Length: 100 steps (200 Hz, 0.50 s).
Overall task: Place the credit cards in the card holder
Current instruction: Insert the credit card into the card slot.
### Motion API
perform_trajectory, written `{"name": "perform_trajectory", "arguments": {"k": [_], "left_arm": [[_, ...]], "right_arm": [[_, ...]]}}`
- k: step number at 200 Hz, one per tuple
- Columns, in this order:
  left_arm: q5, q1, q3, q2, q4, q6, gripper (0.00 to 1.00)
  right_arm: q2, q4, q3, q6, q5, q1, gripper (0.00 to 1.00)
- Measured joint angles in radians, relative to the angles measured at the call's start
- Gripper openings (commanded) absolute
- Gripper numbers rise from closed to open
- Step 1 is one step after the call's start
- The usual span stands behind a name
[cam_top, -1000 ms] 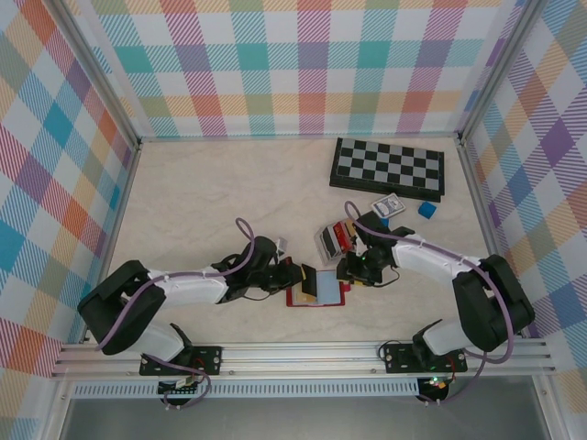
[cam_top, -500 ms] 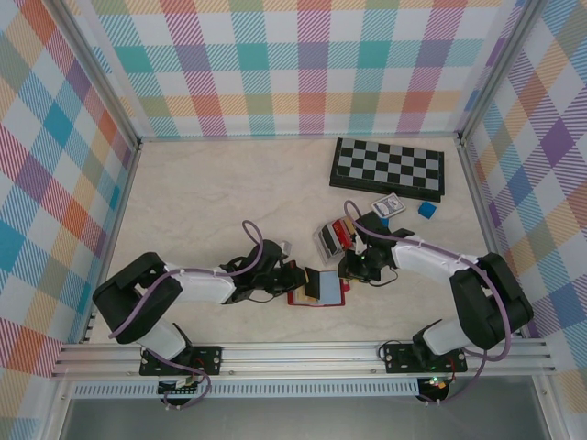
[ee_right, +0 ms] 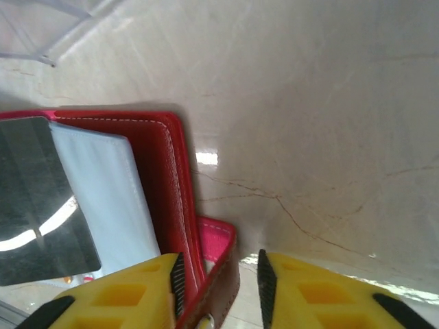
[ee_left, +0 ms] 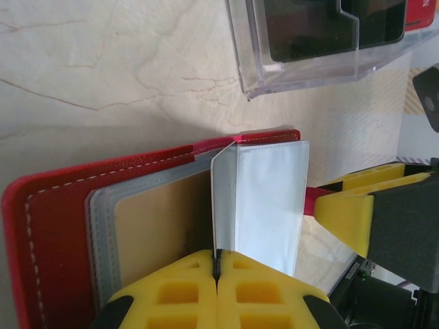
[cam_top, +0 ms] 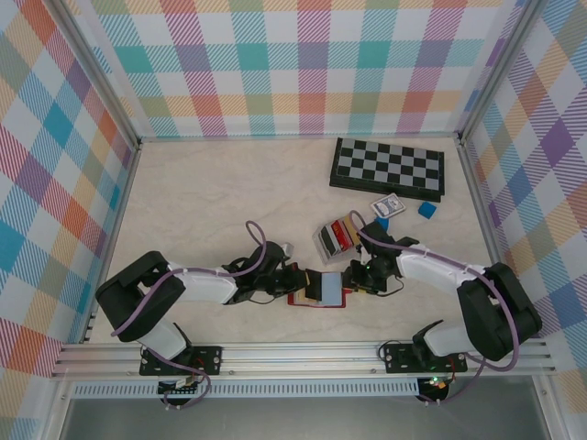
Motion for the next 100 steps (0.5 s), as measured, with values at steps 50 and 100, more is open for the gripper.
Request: {"name": "perform_trajectory", "arguments": {"k": [50, 100], "left_arm": [[-0.001, -0.019, 0.036, 0.018, -0.028, 0.015, 0.00], [-0.008, -0.027, 0.042, 0.013, -0.058, 0.017, 0.00]], "right_arm": [[0.014, 0.038, -0.031, 0.042, -0.005, 0.003, 0.09], [0.007, 0.048, -0.039, 0.062, -0.007, 0.003, 0.06]]}}
